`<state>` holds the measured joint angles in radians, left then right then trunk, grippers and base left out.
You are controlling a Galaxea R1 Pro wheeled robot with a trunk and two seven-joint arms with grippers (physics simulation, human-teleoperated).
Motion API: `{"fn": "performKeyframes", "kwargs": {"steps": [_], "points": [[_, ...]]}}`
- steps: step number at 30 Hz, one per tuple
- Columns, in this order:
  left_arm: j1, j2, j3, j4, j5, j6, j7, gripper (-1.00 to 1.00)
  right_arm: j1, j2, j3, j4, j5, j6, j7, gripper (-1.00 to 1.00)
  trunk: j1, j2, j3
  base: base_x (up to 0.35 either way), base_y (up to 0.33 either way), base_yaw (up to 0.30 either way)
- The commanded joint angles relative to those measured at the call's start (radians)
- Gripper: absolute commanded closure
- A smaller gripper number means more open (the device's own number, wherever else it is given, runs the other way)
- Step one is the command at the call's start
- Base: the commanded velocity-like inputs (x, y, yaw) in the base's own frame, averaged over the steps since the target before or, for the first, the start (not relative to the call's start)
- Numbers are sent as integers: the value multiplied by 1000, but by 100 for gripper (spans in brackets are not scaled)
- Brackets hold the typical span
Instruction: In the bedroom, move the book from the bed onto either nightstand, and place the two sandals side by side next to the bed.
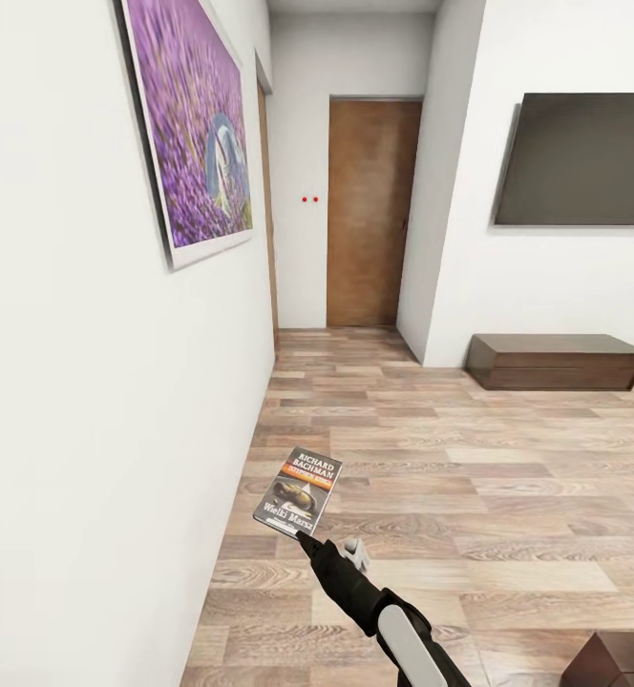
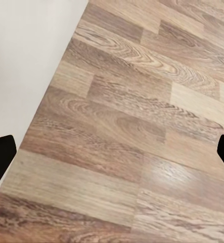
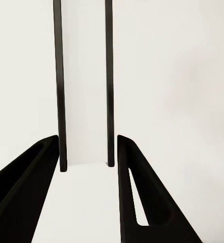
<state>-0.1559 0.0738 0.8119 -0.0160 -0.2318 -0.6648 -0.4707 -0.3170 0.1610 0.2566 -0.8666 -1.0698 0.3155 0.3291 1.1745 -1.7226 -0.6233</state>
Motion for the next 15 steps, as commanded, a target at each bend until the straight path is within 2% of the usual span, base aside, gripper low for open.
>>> {"fn": "performKeyframes", "kwargs": {"steps": [1, 15], "points": [[-1, 0, 9, 1, -8, -3, -3, -100, -1, 0, 0, 0, -9, 5, 1, 100, 0, 0, -1, 94, 0, 0], [-1, 0, 9, 1, -8, 0, -3, -100, -1, 0, 0, 0, -9, 5, 2, 100, 0, 0, -1, 137, 0, 0]]}}
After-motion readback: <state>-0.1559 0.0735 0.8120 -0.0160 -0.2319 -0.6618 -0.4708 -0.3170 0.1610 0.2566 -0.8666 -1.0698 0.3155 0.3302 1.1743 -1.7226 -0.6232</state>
